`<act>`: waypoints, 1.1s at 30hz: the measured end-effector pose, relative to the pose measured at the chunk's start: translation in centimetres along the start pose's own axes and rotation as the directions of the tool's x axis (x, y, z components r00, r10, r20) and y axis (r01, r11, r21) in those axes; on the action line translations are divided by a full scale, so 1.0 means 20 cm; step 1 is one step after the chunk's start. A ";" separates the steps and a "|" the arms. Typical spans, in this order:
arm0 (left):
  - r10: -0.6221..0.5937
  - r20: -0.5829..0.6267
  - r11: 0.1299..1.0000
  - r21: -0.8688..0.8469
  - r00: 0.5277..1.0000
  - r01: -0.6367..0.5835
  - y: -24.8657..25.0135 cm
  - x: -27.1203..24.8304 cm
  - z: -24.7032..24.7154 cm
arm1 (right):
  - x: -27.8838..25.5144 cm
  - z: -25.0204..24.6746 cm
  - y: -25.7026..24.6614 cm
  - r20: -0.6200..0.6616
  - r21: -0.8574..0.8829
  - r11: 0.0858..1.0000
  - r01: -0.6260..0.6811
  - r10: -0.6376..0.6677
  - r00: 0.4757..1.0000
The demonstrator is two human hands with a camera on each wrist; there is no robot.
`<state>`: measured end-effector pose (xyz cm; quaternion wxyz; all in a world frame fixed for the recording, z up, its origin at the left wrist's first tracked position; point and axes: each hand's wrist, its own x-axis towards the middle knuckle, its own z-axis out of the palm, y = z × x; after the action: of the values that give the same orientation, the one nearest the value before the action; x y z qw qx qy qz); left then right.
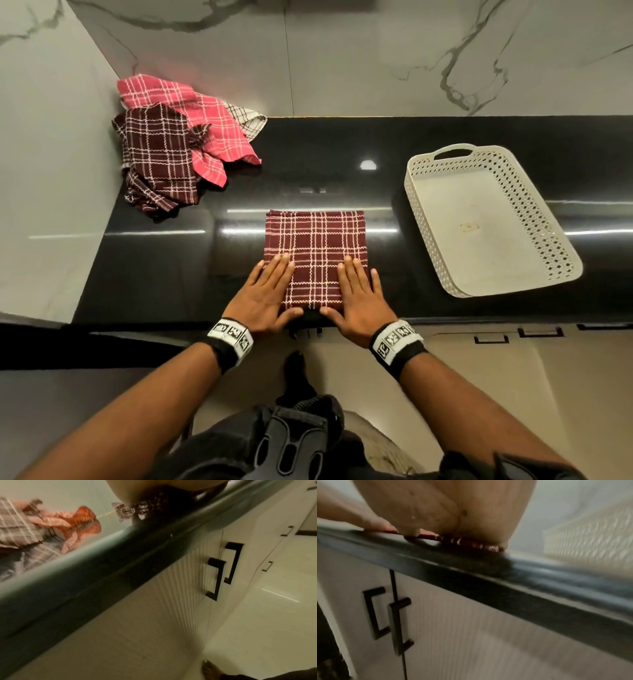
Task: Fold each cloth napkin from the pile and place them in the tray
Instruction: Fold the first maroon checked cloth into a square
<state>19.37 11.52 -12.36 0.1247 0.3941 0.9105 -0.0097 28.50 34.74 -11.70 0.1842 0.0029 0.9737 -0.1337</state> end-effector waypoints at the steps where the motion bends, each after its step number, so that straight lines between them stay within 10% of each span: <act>1: 0.003 -0.003 1.000 0.000 1.000 -0.003 -0.02 -0.05 0.03 | -0.03 0.03 0.05 0.006 -0.028 0.999 0.024 -0.023 1.000; 9: 0.079 -0.306 0.978 -0.162 0.949 -0.134 0.03 -0.33 0.14 | -0.28 0.20 0.23 -0.348 0.043 0.975 0.217 -0.189 0.918; 16: -0.504 -0.204 0.619 -0.762 0.839 0.187 0.04 -0.21 -0.12 | -0.13 -0.09 0.15 -0.310 0.716 0.696 0.046 0.259 0.915; 22: -0.584 -0.053 0.681 -0.575 0.810 0.454 0.01 0.04 -0.13 | 0.13 -0.14 0.14 -0.229 0.494 0.839 -0.227 0.378 0.897; 30: -0.708 -0.089 0.594 -0.611 0.700 0.523 0.04 0.09 -0.15 | 0.18 -0.17 0.10 -0.243 0.382 0.855 -0.351 0.459 0.854; 33: -0.504 -0.380 0.848 -0.389 0.775 0.360 0.08 0.09 -0.14 | 0.12 -0.17 0.04 -0.479 0.136 0.961 -0.241 0.277 0.833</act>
<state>18.80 14.26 -9.83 -0.0476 0.1390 0.9702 0.1928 25.00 36.40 -9.69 -0.0544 0.1753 0.9735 -0.1363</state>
